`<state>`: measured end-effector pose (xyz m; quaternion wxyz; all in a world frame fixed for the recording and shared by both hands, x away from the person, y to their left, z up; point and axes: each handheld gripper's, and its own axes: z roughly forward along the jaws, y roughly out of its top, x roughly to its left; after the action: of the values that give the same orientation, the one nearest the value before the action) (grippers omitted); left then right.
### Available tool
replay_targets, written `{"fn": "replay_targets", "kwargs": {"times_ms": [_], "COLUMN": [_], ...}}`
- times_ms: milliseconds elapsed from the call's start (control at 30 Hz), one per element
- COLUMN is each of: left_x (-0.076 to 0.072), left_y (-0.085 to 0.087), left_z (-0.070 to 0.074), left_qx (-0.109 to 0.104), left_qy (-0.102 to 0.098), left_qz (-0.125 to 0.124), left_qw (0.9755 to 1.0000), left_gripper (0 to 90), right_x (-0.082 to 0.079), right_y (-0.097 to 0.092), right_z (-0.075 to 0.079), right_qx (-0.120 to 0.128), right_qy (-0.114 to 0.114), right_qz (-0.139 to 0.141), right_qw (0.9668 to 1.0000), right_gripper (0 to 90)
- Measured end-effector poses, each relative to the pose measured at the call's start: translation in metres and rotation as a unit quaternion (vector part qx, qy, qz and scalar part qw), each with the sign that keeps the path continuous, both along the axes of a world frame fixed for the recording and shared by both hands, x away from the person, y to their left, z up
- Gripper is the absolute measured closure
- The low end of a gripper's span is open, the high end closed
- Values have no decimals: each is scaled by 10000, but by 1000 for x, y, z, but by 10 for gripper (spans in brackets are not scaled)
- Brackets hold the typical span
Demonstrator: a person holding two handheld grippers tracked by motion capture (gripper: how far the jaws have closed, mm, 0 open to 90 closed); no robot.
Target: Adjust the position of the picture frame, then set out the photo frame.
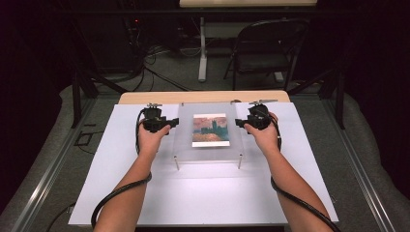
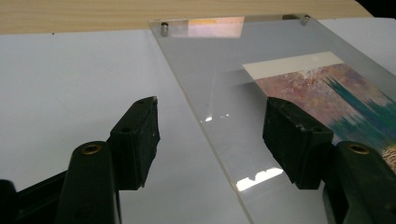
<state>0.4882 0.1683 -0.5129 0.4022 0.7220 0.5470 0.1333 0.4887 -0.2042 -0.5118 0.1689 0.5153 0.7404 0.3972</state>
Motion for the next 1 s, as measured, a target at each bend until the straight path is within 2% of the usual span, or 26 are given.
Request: {"fn": "replay_targets", "kwargs": {"times_ms": [167, 200, 433, 633, 900, 1000], "left_x": [4, 5, 10, 14, 14, 14], "left_y": [-9, -14, -30, -35, -38, -35], "left_z": [-1, -2, 0, -2, -8, -11], "left_qx": [94, 167, 189, 201, 268, 291], "left_qy": [113, 135, 244, 336, 430, 521], "left_qz": [48, 32, -83, -58, -17, 10], "left_qw": [9999, 9998, 9995, 9992, 9987, 9982], "left_gripper": [359, 360, 360, 359, 358, 350], "right_x": [3, 4, 7, 10, 12, 13], "right_y": [3, 3, 12, 19, 26, 27], "right_z": [1, 1, 0, -1, -4, -7], "right_qx": [52, 66, 98, 70, 124, 135], "right_qy": [87, 105, 270, 325, 535, 640], "right_qz": [-44, -51, -69, -15, -22, -19], "right_qw": [9999, 9999, 9996, 9994, 9985, 9979], "right_gripper": [371, 369, 365, 364, 356, 352]}}
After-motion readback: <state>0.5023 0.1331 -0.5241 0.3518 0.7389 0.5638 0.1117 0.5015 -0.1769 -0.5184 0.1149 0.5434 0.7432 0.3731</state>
